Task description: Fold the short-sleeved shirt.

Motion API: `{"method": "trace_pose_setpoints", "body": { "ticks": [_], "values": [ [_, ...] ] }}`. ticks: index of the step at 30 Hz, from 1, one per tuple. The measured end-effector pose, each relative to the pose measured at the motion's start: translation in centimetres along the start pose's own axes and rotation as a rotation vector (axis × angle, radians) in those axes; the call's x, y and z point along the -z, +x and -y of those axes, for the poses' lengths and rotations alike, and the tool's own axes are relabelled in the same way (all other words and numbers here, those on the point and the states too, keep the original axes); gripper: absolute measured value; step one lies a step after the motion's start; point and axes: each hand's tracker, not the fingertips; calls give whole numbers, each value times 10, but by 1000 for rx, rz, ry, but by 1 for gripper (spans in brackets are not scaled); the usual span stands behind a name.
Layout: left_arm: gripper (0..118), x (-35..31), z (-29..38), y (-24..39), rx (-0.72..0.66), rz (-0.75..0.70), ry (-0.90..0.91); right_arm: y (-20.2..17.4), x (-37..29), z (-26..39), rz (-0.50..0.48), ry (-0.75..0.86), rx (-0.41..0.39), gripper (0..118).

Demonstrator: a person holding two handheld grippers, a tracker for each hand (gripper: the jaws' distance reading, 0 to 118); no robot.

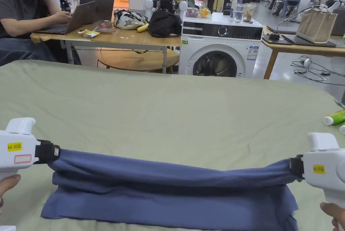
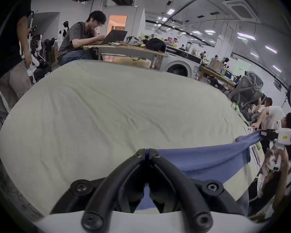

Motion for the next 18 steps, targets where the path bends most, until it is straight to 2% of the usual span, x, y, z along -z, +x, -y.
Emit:
{"method": "trace_pose_setpoints", "body": {
  "ticks": [3,7,10,18],
  "values": [
    [0,-2,17,-2,18,-5,-78,-3,-2,16,44,-52,-53,0],
    [0,8,43,-5,43,-11,-208,0,9,44,57,-151,-60,0],
    [0,21,59,-8,45,-37,-281,-1,25,64,76,-258,-100,0],
    [0,55,80,-10,20,-78,-357,-1,70,91,81,-359,-86,0]
  ]
}}
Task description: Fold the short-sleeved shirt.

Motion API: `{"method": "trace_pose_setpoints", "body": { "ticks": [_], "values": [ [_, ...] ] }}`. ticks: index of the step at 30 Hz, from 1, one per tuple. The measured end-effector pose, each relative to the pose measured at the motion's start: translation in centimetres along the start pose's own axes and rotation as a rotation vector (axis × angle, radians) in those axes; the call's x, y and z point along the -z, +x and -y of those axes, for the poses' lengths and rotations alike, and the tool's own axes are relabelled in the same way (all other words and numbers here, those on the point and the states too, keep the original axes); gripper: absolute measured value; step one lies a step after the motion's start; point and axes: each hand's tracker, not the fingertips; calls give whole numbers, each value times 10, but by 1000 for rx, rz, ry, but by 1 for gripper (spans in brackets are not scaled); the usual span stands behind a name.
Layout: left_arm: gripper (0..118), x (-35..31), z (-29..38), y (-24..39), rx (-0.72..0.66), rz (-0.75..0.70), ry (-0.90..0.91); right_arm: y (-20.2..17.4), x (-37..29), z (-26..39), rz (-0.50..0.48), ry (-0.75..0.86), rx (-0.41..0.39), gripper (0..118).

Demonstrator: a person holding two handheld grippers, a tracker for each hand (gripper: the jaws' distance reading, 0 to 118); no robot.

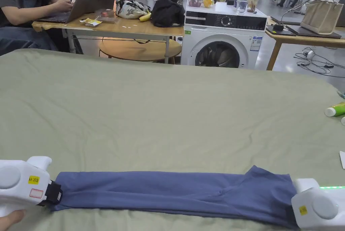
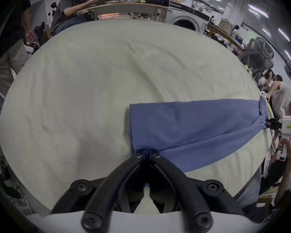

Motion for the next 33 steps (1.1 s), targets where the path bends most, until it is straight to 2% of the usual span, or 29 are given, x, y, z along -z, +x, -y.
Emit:
{"method": "trace_pose_setpoints", "body": {
  "ticks": [3,4,5,6,7,11,14,16,20,22,24,25,26,27,28,29,30,32,33],
  "values": [
    [0,-4,0,0,-45,7,13,-5,-3,-5,22,1,2,1],
    [2,-6,-2,0,-45,5,11,-5,-4,-8,29,-5,7,7],
    [8,-9,-3,1,-53,10,11,-4,-7,-9,35,-17,10,20],
    [21,-15,-4,3,-64,8,22,-4,-13,-11,49,-14,18,44],
    [27,-22,-5,6,-65,0,55,-6,-22,-14,80,7,24,55],
    [31,-47,-14,24,-63,-60,228,-10,-56,-22,86,148,50,56],
    [31,-59,-21,40,-69,-64,372,-18,-71,-32,73,274,53,56],
    [31,-65,-24,52,-49,-82,473,-25,-78,-38,66,373,97,56],
    [31,-66,-23,79,17,-154,672,-45,-85,-38,-9,617,163,56],
    [31,-67,-16,96,41,-217,802,-64,-83,-38,32,710,179,56],
    [31,-66,-14,107,65,-222,861,-80,-82,-39,80,768,173,54],
    [31,-67,-14,112,87,-200,895,-89,-80,-38,74,805,168,49],
    [31,-61,-17,109,102,-182,894,-94,-79,-38,57,830,165,38],
    [30,-59,-17,111,109,-180,897,-99,-79,-38,36,852,175,22],
    [26,-59,-17,114,123,-164,912,-104,-78,-38,27,870,191,16],
    [17,-60,-18,117,131,-165,917,-109,-79,-38,33,886,210,14],
    [1,-60,-19,121,132,-192,927,-113,-79,-38,30,897,215,3],
    [0,-62,-19,124,130,-248,964,-119,-82,-37,18,953,234,0],
    [0,-63,-20,124,121,-228,964,-123,-83,-37,12,968,230,0]
  ]
}}
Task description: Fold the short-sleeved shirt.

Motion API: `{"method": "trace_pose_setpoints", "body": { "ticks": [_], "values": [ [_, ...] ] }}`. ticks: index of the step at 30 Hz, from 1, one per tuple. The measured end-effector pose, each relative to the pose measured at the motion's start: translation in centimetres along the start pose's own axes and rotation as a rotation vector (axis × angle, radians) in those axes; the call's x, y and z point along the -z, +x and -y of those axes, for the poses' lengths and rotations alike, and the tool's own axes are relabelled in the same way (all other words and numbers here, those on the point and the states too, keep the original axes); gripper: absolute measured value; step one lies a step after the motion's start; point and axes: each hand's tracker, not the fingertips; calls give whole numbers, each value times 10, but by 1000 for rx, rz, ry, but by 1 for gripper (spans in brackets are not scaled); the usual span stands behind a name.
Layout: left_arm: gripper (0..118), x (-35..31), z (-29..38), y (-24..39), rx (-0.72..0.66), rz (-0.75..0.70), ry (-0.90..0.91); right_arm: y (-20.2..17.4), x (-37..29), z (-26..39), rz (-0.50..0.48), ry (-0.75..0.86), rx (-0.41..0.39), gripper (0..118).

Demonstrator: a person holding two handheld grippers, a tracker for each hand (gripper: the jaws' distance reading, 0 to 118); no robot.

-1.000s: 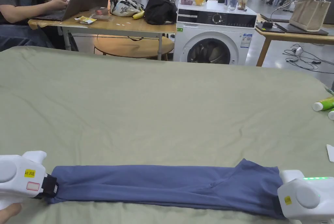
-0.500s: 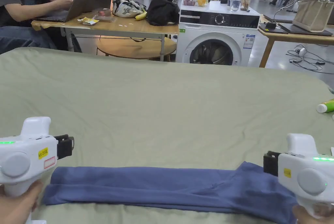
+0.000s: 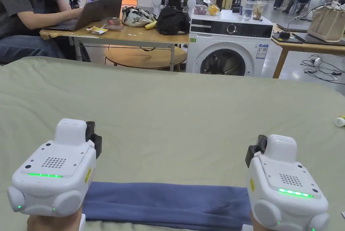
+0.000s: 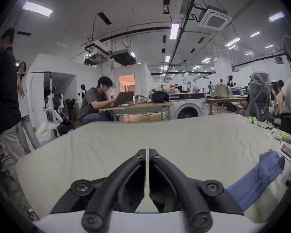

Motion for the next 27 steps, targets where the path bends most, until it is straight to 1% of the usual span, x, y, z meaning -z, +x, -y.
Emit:
{"method": "trace_pose_setpoints", "body": {
  "ticks": [2,6,8,11,14,15,16,17,19,21,22,23,24,27],
  "values": [
    [0,0,-1,1,-28,12,5,-8,-1,-2,-8,10,-5,0],
    [0,-2,-3,1,3,-18,14,-25,-5,-6,-21,58,-49,0],
    [0,-2,-3,-9,8,3,-11,-33,-3,-9,-44,50,-74,0],
    [0,-1,-2,-33,-39,46,-114,-42,1,-10,-67,34,-70,0],
    [0,6,2,-70,-130,116,-274,-48,9,-9,-108,-5,-59,0],
    [0,11,6,-86,-179,151,-340,-50,11,-9,-120,-13,-62,0],
    [3,14,12,-103,-230,207,-402,-53,13,-8,-127,-20,-73,0],
    [12,16,16,-113,-272,237,-426,-56,14,-7,-135,-27,-82,0],
    [37,25,30,-142,-374,310,-552,-62,17,-5,-158,-41,-95,0],
    [65,27,39,-154,-431,369,-643,-68,19,-2,-171,-57,-110,0],
    [73,31,46,-162,-448,364,-680,-70,20,-1,-176,-62,-114,0],
    [77,35,52,-168,-460,367,-723,-72,20,0,-183,-68,-118,0],
    [77,40,60,-176,-480,392,-754,-74,21,2,-194,-76,-123,0],
    [77,54,85,-192,-622,462,-841,-79,23,7,-207,-95,-137,0]
  ]
}}
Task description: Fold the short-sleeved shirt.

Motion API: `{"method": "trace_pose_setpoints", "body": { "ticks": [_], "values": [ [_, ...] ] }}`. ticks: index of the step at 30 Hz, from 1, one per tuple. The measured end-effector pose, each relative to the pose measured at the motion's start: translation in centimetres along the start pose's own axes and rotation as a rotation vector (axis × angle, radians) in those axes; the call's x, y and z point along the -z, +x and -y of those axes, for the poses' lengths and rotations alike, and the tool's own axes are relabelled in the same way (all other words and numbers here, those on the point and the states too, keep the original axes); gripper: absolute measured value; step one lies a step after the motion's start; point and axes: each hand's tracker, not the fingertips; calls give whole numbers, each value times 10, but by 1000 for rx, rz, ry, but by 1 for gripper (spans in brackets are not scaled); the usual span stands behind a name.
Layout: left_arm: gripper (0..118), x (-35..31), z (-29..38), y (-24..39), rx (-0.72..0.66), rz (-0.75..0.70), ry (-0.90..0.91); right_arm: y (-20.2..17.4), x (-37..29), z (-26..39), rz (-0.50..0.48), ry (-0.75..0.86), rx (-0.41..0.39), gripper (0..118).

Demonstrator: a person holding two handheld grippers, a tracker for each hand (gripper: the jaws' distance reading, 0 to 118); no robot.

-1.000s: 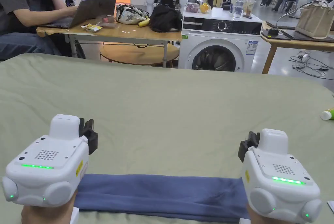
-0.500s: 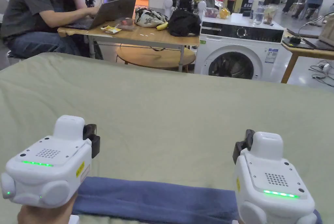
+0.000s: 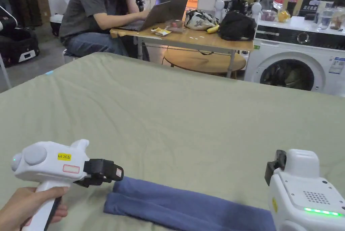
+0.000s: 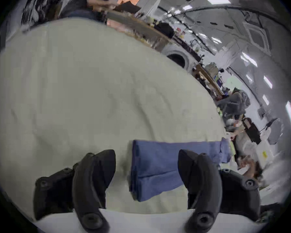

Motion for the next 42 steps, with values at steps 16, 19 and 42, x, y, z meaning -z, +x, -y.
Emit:
{"method": "trace_pose_setpoints", "body": {
  "ticks": [16,19,42],
  "values": [
    [9,45,36,-10,-284,356,-65,4,3,13,-16,-75,-17,0],
    [7,47,20,-31,-249,304,-57,8,2,12,-14,-76,-27,0],
    [6,-52,-2,29,-172,215,12,12,7,1,-53,-70,-5,0]
  ]
}}
